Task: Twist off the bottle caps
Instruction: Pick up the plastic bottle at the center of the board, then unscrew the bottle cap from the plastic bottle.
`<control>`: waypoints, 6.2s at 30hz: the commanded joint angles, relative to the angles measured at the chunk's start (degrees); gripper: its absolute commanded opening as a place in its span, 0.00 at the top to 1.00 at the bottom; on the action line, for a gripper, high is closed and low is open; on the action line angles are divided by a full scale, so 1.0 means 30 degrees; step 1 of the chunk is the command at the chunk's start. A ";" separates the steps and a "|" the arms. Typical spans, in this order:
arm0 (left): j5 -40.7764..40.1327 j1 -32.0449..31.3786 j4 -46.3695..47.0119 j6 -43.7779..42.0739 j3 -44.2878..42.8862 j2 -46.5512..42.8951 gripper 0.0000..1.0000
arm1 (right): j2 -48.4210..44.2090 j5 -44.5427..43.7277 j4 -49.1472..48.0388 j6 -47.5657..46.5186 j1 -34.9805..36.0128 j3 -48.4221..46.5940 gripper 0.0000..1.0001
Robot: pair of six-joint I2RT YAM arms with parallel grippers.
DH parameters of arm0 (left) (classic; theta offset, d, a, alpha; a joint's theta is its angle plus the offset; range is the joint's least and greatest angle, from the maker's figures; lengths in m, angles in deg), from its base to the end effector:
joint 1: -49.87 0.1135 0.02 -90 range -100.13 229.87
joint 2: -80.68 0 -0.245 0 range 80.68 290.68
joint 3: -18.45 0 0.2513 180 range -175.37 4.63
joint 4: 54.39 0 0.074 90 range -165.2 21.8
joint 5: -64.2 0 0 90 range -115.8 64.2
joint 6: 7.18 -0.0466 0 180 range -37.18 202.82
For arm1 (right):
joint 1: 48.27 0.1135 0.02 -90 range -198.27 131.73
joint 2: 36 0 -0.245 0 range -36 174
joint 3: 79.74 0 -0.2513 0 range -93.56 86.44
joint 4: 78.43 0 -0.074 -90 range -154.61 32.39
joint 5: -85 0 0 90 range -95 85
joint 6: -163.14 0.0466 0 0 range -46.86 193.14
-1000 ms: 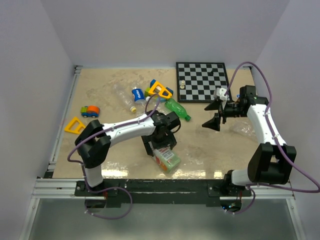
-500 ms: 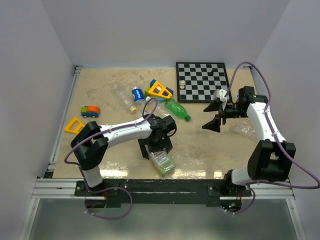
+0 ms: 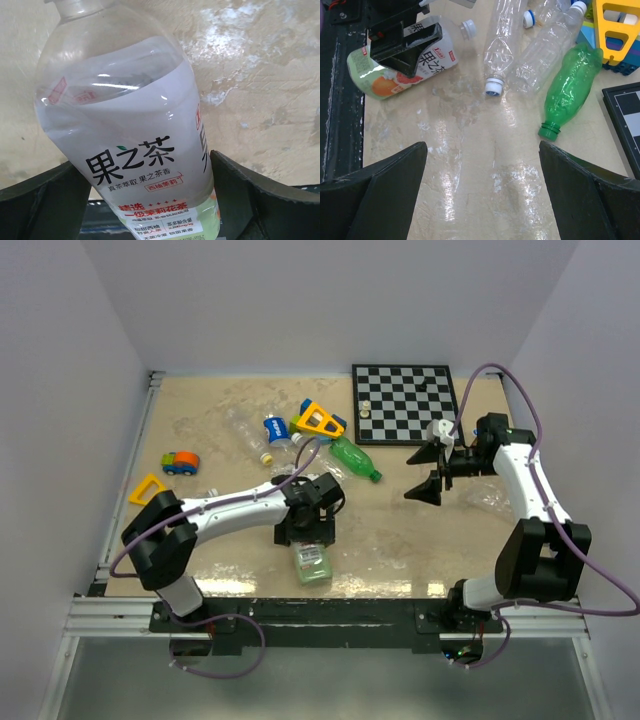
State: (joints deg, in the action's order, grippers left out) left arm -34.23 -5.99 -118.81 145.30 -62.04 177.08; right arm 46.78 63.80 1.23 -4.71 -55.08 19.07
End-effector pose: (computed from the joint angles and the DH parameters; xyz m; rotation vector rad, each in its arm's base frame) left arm 0.1792 -0.2520 0.1697 -0.1872 2.9215 -0.1021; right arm 0.2576 0.0130 0.2598 -1.2825 1.6113 0.9351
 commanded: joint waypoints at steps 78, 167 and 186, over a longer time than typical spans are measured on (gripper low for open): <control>0.8521 0.2505 1.0805 -2.8209 0.3211 -0.6235 0.39 | 0.4340 0.4638 0.0493 0.4033 0.4906 -0.3176 0.02; 0.0870 0.8775 0.5768 -2.6304 0.5174 -0.9254 0.00 | 0.3108 -0.1047 -0.4810 0.7638 0.8012 -0.1742 0.17; 0.1225 1.0649 0.6000 -2.7096 0.5525 -0.6618 0.00 | 0.4426 0.0066 -0.1472 0.4301 0.8012 -0.2473 0.17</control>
State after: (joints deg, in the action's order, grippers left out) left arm -31.93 24.42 -101.28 65.04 -44.01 155.71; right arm 59.39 60.84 -7.86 13.15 -30.97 14.08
